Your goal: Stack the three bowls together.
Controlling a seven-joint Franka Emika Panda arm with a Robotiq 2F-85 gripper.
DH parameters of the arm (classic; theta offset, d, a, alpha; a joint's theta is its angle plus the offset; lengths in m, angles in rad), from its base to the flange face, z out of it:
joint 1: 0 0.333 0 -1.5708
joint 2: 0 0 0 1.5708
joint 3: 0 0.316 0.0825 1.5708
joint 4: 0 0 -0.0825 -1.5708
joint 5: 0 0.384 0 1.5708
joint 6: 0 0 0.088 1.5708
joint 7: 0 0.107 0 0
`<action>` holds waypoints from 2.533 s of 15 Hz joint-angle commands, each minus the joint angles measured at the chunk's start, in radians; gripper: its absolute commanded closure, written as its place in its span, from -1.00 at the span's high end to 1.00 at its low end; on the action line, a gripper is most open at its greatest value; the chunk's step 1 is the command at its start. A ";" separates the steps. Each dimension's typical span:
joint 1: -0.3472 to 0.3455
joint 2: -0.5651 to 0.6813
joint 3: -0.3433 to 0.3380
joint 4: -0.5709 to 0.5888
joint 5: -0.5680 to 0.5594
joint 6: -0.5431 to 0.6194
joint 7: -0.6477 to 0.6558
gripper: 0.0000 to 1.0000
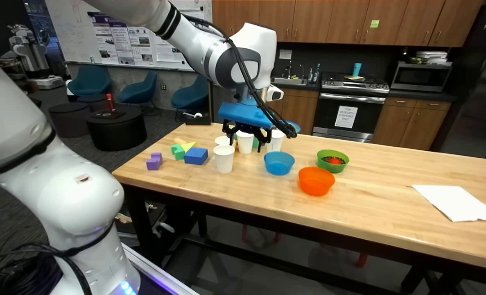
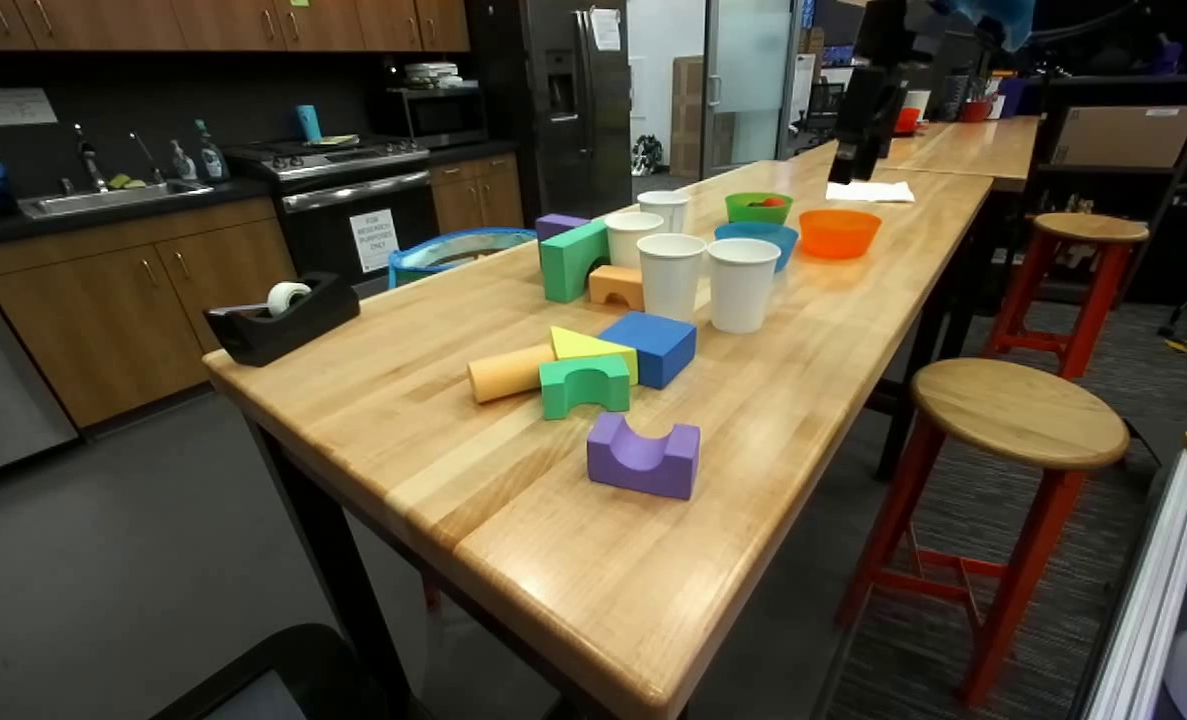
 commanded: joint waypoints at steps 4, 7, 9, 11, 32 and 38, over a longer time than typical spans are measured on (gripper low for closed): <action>-0.054 0.095 0.081 -0.023 -0.045 0.399 0.129 1.00; -0.078 0.167 0.101 0.014 -0.094 0.492 0.225 1.00; -0.097 0.216 0.110 0.048 -0.133 0.530 0.279 1.00; -0.112 0.261 0.110 0.093 -0.160 0.532 0.302 1.00; -0.271 0.604 0.154 0.447 0.118 0.298 -0.047 1.00; -0.327 0.629 0.165 0.483 0.140 0.278 -0.019 1.00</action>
